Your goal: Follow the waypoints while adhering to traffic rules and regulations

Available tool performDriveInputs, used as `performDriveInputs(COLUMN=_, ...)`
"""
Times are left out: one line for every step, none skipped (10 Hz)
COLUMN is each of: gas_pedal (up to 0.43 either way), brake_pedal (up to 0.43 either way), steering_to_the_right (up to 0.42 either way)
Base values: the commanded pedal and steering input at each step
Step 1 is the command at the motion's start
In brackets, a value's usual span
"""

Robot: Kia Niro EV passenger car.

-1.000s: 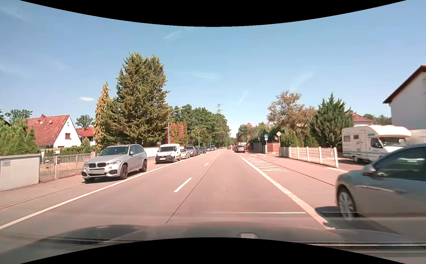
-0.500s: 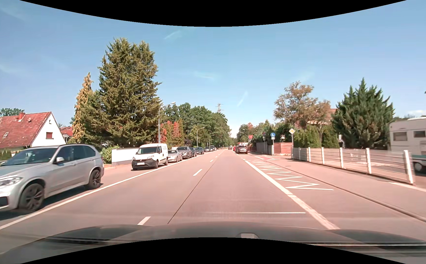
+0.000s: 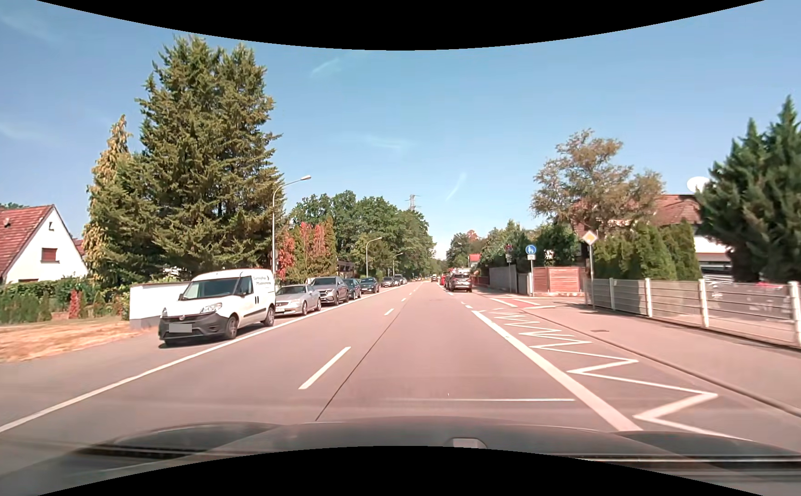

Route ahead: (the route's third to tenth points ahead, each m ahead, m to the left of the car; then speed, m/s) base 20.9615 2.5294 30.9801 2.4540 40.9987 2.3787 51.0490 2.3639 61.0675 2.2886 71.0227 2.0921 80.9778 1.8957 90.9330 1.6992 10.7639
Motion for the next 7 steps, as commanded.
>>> performDriveInputs(gas_pedal=0.008, brake_pedal=0.0, steering_to_the_right=-0.006)
performDriveInputs(gas_pedal=0.008, brake_pedal=0.0, steering_to_the_right=-0.006)
performDriveInputs(gas_pedal=0.008, brake_pedal=0.0, steering_to_the_right=-0.006)
performDriveInputs(gas_pedal=0.008, brake_pedal=0.0, steering_to_the_right=-0.006)
performDriveInputs(gas_pedal=0.008, brake_pedal=0.0, steering_to_the_right=-0.007)
performDriveInputs(gas_pedal=0.008, brake_pedal=0.0, steering_to_the_right=-0.006)
performDriveInputs(gas_pedal=0.008, brake_pedal=0.0, steering_to_the_right=-0.006)
